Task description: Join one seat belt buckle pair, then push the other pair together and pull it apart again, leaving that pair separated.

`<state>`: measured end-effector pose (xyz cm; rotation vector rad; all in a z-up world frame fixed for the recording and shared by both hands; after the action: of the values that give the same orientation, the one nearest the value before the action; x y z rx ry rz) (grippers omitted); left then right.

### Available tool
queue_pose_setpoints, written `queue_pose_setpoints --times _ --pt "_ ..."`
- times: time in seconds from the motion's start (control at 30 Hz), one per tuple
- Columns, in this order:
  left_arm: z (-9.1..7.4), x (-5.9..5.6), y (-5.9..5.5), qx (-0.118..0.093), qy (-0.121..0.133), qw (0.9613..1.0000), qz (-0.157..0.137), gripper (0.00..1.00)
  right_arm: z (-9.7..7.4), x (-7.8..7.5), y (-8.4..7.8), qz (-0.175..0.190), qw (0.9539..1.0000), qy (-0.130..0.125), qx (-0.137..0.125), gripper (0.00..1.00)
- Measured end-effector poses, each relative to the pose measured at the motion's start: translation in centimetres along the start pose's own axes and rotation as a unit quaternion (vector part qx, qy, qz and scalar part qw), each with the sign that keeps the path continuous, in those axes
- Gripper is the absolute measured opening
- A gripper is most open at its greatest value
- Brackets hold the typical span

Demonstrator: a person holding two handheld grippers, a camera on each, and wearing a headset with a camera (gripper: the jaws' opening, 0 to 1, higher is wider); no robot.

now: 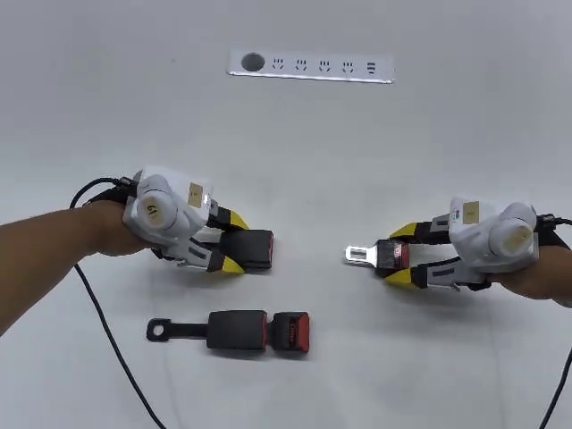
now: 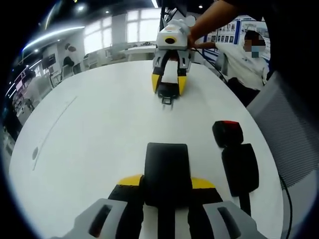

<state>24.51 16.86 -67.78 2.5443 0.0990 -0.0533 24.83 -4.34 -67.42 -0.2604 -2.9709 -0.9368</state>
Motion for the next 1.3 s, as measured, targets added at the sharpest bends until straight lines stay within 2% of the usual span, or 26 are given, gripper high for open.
queue_pose_setpoints --times 0.17,0.53,1.03,1.3 --pt "0.0 0.0 0.1 0.003 -0.001 1.0 0.005 0.34 0.2 -0.2 0.9 -0.002 0.9999 0.002 -0.01 0.34" --pt "0.0 0.0 0.2 -0.004 -0.003 1.0 -0.002 0.34 0.2 -0.1 3.1 -0.012 0.9991 0.015 -0.039 0.34" --pt "-0.1 0.0 0.4 -0.004 -0.001 1.0 -0.007 0.34 3.6 0.6 5.8 -0.018 0.9978 0.022 -0.059 0.34" --pt "-0.1 0.0 0.4 0.0 -0.002 1.0 -0.004 0.34 4.8 1.1 7.3 -0.017 0.9972 0.025 -0.068 0.34"
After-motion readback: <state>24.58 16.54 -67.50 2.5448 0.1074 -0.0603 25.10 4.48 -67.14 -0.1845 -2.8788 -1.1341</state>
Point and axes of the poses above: the centre of the closed fingertips' face, and the gripper's own axes: z roughly forward along the fingers, x roughly to its left, y roughly out of its top, the point moved 2 cm from there along -z, roughly backward along the fingers, and after that the axes turned 8 degrees about x, right-handed, at the moved point
